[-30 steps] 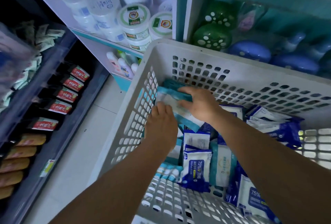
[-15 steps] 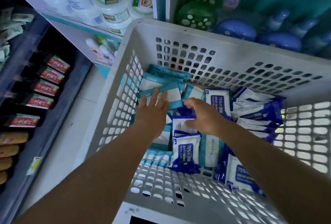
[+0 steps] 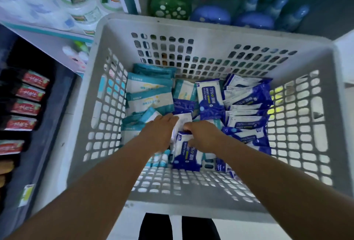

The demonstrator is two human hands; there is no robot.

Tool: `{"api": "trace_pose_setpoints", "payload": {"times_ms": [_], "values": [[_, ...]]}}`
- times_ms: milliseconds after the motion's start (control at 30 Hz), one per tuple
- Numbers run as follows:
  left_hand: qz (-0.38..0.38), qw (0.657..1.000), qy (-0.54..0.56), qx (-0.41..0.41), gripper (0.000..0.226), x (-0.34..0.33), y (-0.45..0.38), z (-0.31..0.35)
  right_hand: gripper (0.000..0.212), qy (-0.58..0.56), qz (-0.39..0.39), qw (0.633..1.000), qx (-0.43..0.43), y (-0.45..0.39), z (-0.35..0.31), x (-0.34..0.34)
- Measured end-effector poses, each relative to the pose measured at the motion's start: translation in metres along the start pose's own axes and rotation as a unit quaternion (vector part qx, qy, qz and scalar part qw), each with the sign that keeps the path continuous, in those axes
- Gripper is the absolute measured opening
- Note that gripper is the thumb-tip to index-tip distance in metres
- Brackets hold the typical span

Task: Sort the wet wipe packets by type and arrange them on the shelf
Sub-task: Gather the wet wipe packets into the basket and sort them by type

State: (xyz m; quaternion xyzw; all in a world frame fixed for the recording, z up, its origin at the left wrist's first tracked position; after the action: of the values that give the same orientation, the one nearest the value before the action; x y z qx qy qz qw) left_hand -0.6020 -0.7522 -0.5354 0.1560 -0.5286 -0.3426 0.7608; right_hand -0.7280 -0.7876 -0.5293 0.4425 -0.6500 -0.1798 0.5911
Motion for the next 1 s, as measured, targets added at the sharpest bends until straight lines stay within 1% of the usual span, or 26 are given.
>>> {"api": "trace_pose_setpoints", "payload": {"times_ms": [67,100,200,267,333,400,500,600,667,700,733,833,900,967,1000], "values": [[0.001,1.0,0.016,0.007,0.078,0.001,-0.005,0.0,0.038,-0.02,0.008,1.0,-0.016,0.007,0.008,0.008],[0.002,1.0,0.007,0.011,0.077,0.0,-0.009,0.001,0.039,-0.035,0.011,0.999,-0.027,0.012,0.014,0.014],[-0.006,0.999,-0.042,0.02,0.076,-0.001,-0.018,0.006,0.054,-0.069,0.018,0.995,-0.076,0.028,0.036,0.027],[-0.025,0.998,-0.046,0.038,0.077,-0.004,-0.023,0.011,0.059,-0.087,0.032,0.99,-0.103,0.034,0.051,0.031],[-0.026,0.997,-0.047,0.052,0.071,-0.008,-0.025,0.017,0.06,-0.109,0.046,0.985,-0.128,0.039,0.061,0.033],[-0.026,0.997,-0.057,0.049,0.062,-0.01,-0.026,0.022,0.06,-0.125,0.049,0.979,-0.15,0.044,0.069,0.033],[-0.031,0.998,-0.055,0.031,0.058,-0.012,-0.027,0.027,0.053,-0.147,0.069,0.97,-0.18,0.05,0.08,0.033],[-0.027,0.998,-0.03,0.039,0.067,-0.014,-0.028,0.025,0.047,-0.169,0.075,0.961,-0.207,0.058,0.089,0.035],[-0.05,0.997,-0.047,0.038,0.072,-0.018,-0.028,0.025,0.034,-0.174,0.072,0.954,-0.232,0.064,0.098,0.039],[-0.054,0.996,-0.065,0.035,0.071,-0.02,-0.028,0.026,0.025,-0.176,0.071,0.95,-0.247,0.066,0.104,0.04],[-0.048,0.995,-0.079,0.034,0.069,-0.019,-0.028,0.027,0.022,-0.174,0.068,0.946,-0.264,0.07,0.111,0.041],[-0.017,0.996,-0.079,0.025,0.062,-0.017,-0.03,0.029,0.021,-0.122,0.035,0.942,-0.31,0.078,0.128,0.037],[-0.013,0.998,-0.055,0.017,0.063,-0.017,-0.03,0.03,0.017,-0.077,0.018,0.942,-0.326,0.081,0.135,0.031],[-0.003,0.998,-0.057,0.023,0.069,-0.015,-0.031,0.03,0.005,-0.062,0.028,0.938,-0.339,0.083,0.141,0.023],[0.005,0.997,-0.069,0.027,0.07,-0.013,-0.031,0.029,0.005,-0.059,0.038,0.938,-0.34,0.083,0.143,0.019]]}}
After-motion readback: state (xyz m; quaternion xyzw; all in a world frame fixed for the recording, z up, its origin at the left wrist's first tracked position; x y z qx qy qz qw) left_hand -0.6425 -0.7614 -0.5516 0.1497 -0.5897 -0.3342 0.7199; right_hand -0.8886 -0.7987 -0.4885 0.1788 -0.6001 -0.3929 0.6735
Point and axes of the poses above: each hand's wrist, its own y-axis away from the middle knuckle, its own x-axis out of the back of the hand, z = x × y, the point moved 4 cm from there along -y, towards the middle knuckle, and after that the axes turned 10 degrees about -x, right-handed, at the moved point
